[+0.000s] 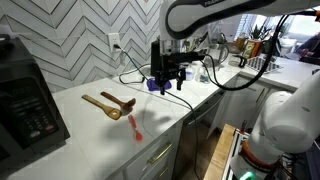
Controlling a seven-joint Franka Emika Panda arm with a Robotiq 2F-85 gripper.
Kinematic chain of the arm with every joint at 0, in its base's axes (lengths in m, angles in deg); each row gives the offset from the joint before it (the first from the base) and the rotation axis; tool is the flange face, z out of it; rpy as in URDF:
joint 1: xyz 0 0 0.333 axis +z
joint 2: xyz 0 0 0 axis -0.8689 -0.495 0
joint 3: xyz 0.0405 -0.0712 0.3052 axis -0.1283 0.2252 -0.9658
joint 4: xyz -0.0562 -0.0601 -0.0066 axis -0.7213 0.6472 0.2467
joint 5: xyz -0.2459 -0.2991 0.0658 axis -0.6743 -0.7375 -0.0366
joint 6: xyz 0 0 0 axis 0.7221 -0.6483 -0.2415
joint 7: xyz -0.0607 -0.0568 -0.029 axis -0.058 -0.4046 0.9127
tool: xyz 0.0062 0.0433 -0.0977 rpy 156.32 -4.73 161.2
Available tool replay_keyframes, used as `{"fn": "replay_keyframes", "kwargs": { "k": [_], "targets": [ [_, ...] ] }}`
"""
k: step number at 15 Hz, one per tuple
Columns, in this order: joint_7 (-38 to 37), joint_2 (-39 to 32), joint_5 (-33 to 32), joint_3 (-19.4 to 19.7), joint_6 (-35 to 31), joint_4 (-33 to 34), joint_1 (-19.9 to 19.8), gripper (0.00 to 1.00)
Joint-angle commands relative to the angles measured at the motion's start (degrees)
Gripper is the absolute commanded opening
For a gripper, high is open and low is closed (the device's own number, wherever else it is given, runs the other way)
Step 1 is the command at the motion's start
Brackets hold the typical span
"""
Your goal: Put the soup ladle in the lunch box
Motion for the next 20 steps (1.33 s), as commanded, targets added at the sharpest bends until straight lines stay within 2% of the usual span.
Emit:
{"fn": "replay_keyframes", "kwargs": {
  "k": [1,5,11,14,15,19,20],
  "targets": [
    [-1.03,4.50,3.73,3.64,0.45,-0.94,-2.18,1.00],
    [0.67,3.23,3.58,4.37,2.96,1.90,-2.43,1.00],
    [-4.64,-4.27,5.51,-0.36,5.64,10.15,0.17,1.00],
    [-7.98,-9.72,9.26,-1.28,4.85,15.53,1.13,1.00],
    [-6.06,-5.21,7.02,-1.13,3.39,11.13,0.97,1.00],
    [-6.38,-6.68,7.07,-1.15,3.37,12.45,1.15,1.00],
    [-6.49,-7.00,7.60,-1.16,1.66,12.36,1.11,1.00]
  ]
}}
